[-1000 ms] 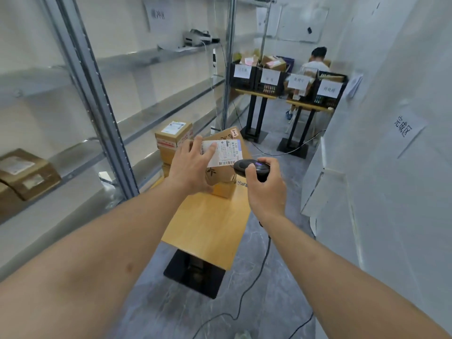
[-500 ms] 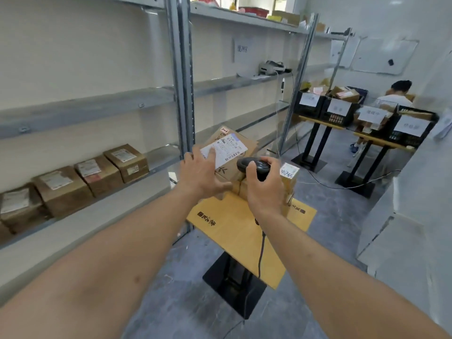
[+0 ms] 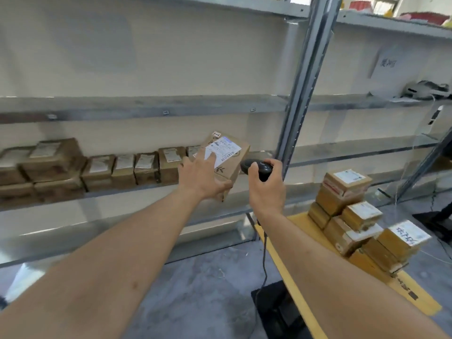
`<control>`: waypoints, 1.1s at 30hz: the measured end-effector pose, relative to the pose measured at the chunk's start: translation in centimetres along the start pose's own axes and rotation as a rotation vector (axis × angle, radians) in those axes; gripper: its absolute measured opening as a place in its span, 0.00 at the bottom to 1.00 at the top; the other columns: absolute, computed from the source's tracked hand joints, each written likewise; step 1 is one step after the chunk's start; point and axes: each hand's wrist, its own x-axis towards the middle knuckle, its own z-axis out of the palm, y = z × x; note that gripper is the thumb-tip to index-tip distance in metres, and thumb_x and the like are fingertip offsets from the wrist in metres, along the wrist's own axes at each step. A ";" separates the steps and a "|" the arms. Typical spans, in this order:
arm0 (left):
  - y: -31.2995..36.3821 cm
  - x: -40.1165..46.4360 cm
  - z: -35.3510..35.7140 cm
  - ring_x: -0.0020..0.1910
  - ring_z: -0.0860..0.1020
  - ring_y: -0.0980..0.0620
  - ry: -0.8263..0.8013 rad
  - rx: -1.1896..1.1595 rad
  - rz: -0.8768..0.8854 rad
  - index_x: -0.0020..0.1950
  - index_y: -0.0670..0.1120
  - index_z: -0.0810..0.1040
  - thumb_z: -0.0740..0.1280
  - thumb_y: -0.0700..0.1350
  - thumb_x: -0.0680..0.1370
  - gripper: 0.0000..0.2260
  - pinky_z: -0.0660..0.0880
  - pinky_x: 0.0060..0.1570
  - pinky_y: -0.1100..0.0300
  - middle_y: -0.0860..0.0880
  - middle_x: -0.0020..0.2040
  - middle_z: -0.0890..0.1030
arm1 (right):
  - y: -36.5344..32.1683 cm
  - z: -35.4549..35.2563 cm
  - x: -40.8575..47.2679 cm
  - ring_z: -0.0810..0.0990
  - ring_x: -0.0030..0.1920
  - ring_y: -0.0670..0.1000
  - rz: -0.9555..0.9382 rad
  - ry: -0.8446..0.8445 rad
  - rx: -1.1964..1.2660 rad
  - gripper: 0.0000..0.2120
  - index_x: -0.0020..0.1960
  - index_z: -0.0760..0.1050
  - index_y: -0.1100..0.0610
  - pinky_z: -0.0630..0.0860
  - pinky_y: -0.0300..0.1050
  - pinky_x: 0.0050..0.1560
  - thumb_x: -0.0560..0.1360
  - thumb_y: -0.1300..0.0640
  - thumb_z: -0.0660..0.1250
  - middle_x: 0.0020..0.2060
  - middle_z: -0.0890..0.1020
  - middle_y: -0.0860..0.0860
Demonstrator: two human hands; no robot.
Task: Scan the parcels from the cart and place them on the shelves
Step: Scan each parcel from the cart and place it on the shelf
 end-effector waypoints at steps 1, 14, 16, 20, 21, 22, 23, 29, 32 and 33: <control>-1.5 -0.1 0.0 0.66 0.71 0.35 -0.006 0.005 -0.047 0.78 0.52 0.67 0.61 0.78 0.64 0.48 0.71 0.64 0.44 0.46 0.79 0.64 | -0.4 1.5 -0.1 0.80 0.50 0.50 -0.007 -0.028 0.001 0.12 0.61 0.69 0.41 0.76 0.49 0.51 0.81 0.39 0.64 0.47 0.79 0.41; -24.2 1.1 0.3 0.67 0.71 0.35 -0.050 0.028 -0.363 0.76 0.54 0.69 0.61 0.76 0.72 0.39 0.70 0.64 0.42 0.47 0.77 0.68 | -7.4 23.1 -3.9 0.82 0.51 0.52 -0.091 -0.316 0.024 0.18 0.67 0.69 0.44 0.80 0.56 0.57 0.81 0.39 0.64 0.49 0.82 0.44; -28.0 2.0 0.7 0.67 0.71 0.34 -0.063 0.032 -0.381 0.75 0.54 0.69 0.61 0.75 0.73 0.38 0.70 0.64 0.42 0.47 0.77 0.68 | -8.5 26.9 -4.7 0.82 0.51 0.53 -0.078 -0.331 0.022 0.17 0.66 0.70 0.43 0.80 0.57 0.57 0.80 0.38 0.64 0.49 0.82 0.45; -35.0 4.2 1.4 0.64 0.71 0.33 -0.072 0.029 -0.398 0.74 0.54 0.71 0.60 0.76 0.72 0.38 0.71 0.63 0.42 0.47 0.76 0.69 | -10.3 33.3 -5.8 0.82 0.51 0.53 -0.059 -0.333 0.015 0.17 0.66 0.71 0.45 0.79 0.52 0.55 0.81 0.39 0.64 0.49 0.83 0.44; -36.4 4.7 1.6 0.64 0.71 0.33 -0.077 0.020 -0.405 0.74 0.54 0.72 0.60 0.76 0.73 0.38 0.70 0.63 0.42 0.47 0.76 0.69 | -10.8 34.6 -6.0 0.81 0.50 0.53 -0.057 -0.336 0.014 0.18 0.67 0.71 0.45 0.78 0.51 0.54 0.81 0.39 0.65 0.48 0.82 0.44; -37.6 5.2 1.8 0.63 0.71 0.33 -0.084 0.017 -0.413 0.74 0.53 0.72 0.60 0.76 0.73 0.37 0.70 0.63 0.42 0.47 0.76 0.69 | -11.1 35.9 -6.2 0.80 0.50 0.52 -0.052 -0.342 0.010 0.18 0.67 0.71 0.45 0.76 0.49 0.52 0.81 0.40 0.65 0.48 0.81 0.43; -38.8 5.7 2.0 0.63 0.72 0.33 -0.093 0.020 -0.418 0.73 0.53 0.73 0.59 0.76 0.73 0.37 0.71 0.62 0.43 0.47 0.76 0.70 | -11.4 37.2 -6.2 0.80 0.50 0.52 -0.047 -0.345 0.002 0.18 0.68 0.70 0.45 0.75 0.48 0.52 0.81 0.40 0.65 0.47 0.81 0.43; -44.5 8.9 3.6 0.61 0.72 0.34 -0.123 -0.005 -0.455 0.71 0.53 0.74 0.59 0.77 0.73 0.37 0.71 0.61 0.43 0.47 0.74 0.71 | -12.4 44.1 -5.2 0.81 0.53 0.53 -0.030 -0.379 -0.011 0.18 0.67 0.70 0.44 0.78 0.52 0.57 0.81 0.39 0.65 0.49 0.81 0.44; -46.2 11.3 5.1 0.62 0.71 0.33 -0.157 -0.046 -0.470 0.73 0.55 0.73 0.56 0.78 0.71 0.39 0.70 0.63 0.42 0.48 0.76 0.69 | -12.1 47.4 -3.6 0.82 0.52 0.53 -0.020 -0.403 -0.022 0.17 0.66 0.70 0.43 0.79 0.52 0.56 0.80 0.39 0.65 0.49 0.82 0.44; -46.7 12.2 5.6 0.63 0.71 0.33 -0.167 -0.051 -0.482 0.74 0.55 0.72 0.56 0.78 0.71 0.40 0.69 0.63 0.42 0.48 0.76 0.68 | -11.9 48.5 -3.0 0.82 0.52 0.53 -0.021 -0.416 -0.020 0.17 0.66 0.70 0.43 0.79 0.52 0.56 0.80 0.39 0.65 0.50 0.82 0.44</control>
